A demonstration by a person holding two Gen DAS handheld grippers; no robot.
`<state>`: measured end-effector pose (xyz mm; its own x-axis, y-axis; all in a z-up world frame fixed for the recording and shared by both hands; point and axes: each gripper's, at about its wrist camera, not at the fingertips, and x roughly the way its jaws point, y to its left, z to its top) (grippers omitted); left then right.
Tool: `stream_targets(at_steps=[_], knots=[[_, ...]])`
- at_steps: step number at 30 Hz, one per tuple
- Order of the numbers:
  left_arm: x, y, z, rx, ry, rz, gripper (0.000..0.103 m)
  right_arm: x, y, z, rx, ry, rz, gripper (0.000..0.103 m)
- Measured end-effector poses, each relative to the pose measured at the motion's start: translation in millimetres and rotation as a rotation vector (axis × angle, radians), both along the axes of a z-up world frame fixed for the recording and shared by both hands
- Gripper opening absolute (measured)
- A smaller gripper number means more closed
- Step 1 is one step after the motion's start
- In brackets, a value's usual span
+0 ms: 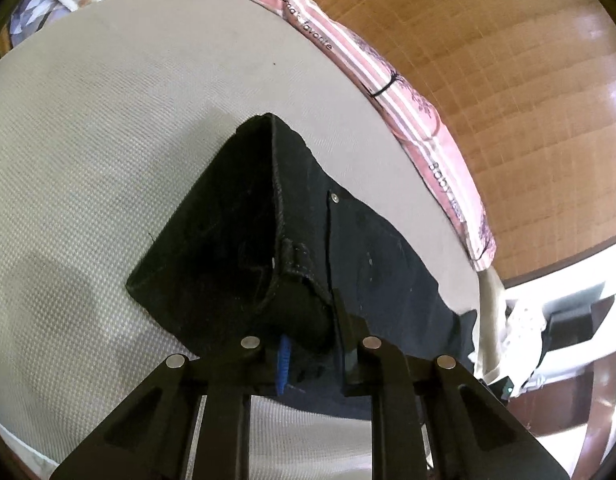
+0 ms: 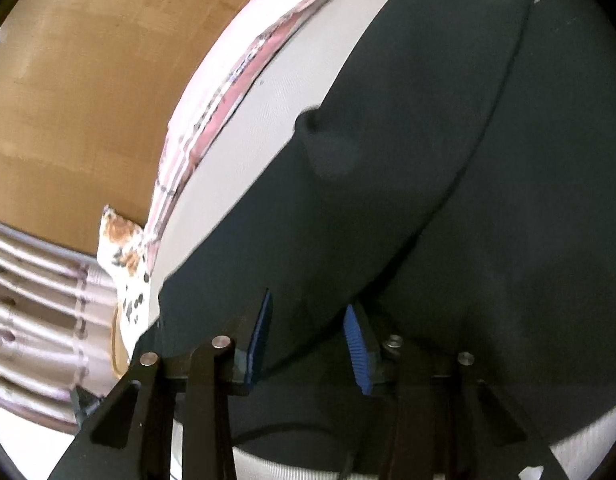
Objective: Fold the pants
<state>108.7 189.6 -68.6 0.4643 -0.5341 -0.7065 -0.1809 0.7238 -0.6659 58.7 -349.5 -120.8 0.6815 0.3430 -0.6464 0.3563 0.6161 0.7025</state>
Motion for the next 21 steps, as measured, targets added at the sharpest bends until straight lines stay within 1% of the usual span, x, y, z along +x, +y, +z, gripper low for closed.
stream_targets(at_steps=[2, 4, 6, 7, 8, 11, 13, 16, 17, 19, 21], knots=[[2, 1, -1, 0.011, 0.009, -0.002, 0.018, 4, -12, 0, 0.005, -0.006, -0.046, 0.030], [5, 0, -1, 0.029, 0.019, -0.012, 0.018, 6, -25, 2, 0.009, -0.006, -0.079, 0.026], [7, -1, -2, 0.057, 0.026, -0.028, 0.018, 7, -32, 3, -0.003, 0.000, -0.084, 0.016], [9, -3, -2, 0.076, 0.029, -0.040, 0.017, 8, -33, 5, -0.016, 0.005, -0.078, 0.015], [10, -4, -2, 0.091, 0.031, -0.049, 0.017, 9, -33, 7, -0.025, 0.005, -0.072, 0.012], [14, -9, 3, 0.148, 0.030, -0.088, 0.017, 4, -25, 26, -0.133, 0.007, -0.056, 0.008], [17, -12, 10, 0.207, 0.008, -0.124, 0.017, -8, -16, 44, -0.222, -0.001, -0.032, 0.007], [22, -14, 18, 0.270, -0.023, -0.172, 0.017, -26, -4, 59, -0.305, -0.005, 0.002, 0.007], [23, -15, 20, 0.290, -0.029, -0.187, 0.017, -34, 2, 61, -0.330, 0.007, 0.016, 0.007], [24, -21, 20, 0.360, -0.044, -0.239, 0.017, -45, 8, 54, -0.347, 0.046, 0.030, 0.007], [22, -29, 16, 0.461, -0.070, -0.298, 0.017, -53, 12, 38, -0.335, 0.106, 0.042, 0.007]])
